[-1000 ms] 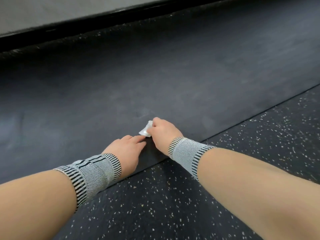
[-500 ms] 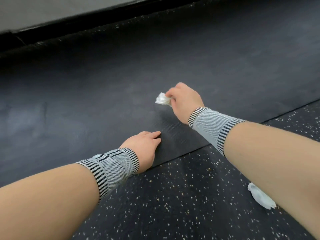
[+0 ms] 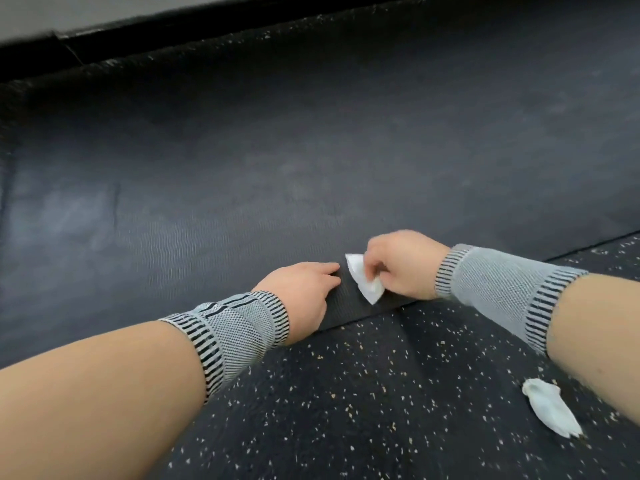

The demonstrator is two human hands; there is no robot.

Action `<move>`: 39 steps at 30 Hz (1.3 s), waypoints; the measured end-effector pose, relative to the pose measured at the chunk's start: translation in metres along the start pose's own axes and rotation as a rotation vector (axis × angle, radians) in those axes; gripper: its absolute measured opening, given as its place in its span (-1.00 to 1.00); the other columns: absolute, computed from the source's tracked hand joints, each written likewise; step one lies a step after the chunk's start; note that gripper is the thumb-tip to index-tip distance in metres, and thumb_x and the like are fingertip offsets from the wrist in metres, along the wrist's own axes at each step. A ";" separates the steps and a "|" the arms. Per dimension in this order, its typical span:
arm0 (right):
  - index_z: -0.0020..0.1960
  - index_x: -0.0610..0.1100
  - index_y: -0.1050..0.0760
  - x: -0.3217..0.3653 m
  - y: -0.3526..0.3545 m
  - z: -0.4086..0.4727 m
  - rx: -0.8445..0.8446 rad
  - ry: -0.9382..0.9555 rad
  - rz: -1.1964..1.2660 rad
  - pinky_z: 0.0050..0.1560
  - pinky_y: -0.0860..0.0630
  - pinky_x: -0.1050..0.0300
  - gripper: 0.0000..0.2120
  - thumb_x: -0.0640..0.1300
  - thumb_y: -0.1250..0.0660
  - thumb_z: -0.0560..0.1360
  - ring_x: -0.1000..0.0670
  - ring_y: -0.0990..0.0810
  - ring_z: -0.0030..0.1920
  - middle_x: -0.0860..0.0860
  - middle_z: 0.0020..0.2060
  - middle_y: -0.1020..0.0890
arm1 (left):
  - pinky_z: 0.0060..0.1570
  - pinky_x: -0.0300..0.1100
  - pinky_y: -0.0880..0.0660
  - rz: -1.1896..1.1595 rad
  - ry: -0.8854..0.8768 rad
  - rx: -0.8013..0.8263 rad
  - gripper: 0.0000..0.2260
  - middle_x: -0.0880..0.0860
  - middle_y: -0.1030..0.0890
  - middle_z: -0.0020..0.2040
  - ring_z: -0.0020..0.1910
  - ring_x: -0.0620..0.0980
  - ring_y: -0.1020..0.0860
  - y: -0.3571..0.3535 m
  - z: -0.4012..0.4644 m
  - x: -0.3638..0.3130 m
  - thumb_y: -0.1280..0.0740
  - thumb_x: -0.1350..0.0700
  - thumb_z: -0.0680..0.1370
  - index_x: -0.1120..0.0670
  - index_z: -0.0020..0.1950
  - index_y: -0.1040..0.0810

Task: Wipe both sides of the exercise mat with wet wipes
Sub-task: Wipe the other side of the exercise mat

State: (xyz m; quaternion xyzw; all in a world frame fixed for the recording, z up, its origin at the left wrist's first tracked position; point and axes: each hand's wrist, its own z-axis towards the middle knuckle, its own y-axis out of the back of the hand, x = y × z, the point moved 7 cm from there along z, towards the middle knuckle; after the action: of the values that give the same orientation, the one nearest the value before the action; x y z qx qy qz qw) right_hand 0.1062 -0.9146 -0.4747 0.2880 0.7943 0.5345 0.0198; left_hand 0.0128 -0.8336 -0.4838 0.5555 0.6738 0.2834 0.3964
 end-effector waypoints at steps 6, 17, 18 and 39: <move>0.06 -0.05 -0.59 -0.024 0.060 0.070 -0.432 -0.223 0.185 0.16 -0.42 0.07 -0.75 -0.27 -0.24 0.49 -0.14 -0.52 0.12 -0.08 0.13 -0.50 | 0.41 -0.11 -0.29 0.013 0.081 -0.087 -0.61 -0.14 -0.24 0.53 0.45 -0.06 -0.26 0.014 -0.011 0.021 -0.12 0.09 0.64 -0.05 0.47 -0.38; 0.03 -0.05 -0.58 0.033 -0.027 0.000 0.093 0.170 -0.020 0.14 -0.40 0.09 -0.77 -0.25 -0.21 0.49 -0.02 -0.46 0.12 0.04 0.05 -0.52 | 0.39 -0.16 -0.27 -0.003 0.131 -0.119 -0.61 -0.15 -0.24 0.52 0.44 -0.06 -0.27 0.009 -0.013 0.035 -0.11 0.10 0.64 -0.05 0.48 -0.36; 0.00 -0.04 -0.58 0.028 -0.027 -0.010 0.118 0.168 0.013 0.13 -0.40 0.13 -0.77 -0.25 -0.21 0.48 -0.02 -0.48 0.10 0.06 0.02 -0.52 | 0.39 -0.17 -0.25 -0.001 0.123 -0.112 -0.61 -0.15 -0.24 0.53 0.45 -0.07 -0.26 0.007 -0.013 0.035 -0.11 0.10 0.64 -0.05 0.48 -0.36; 0.03 -0.13 -0.50 0.020 -0.035 -0.051 -0.301 -0.041 0.191 -0.01 -0.45 0.02 -0.80 -0.34 -0.24 0.47 -0.09 -0.45 -0.01 -0.05 -0.06 -0.53 | 0.38 -0.19 -0.24 0.067 0.011 -0.113 -0.60 -0.16 -0.26 0.51 0.45 -0.08 -0.26 0.007 0.012 -0.012 -0.11 0.13 0.63 -0.09 0.46 -0.38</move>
State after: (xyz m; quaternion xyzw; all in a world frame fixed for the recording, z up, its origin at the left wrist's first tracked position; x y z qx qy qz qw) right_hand 0.0569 -0.9567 -0.4779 0.3668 0.6736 0.6411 0.0279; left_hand 0.0276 -0.8444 -0.4818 0.5528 0.6400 0.3372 0.4138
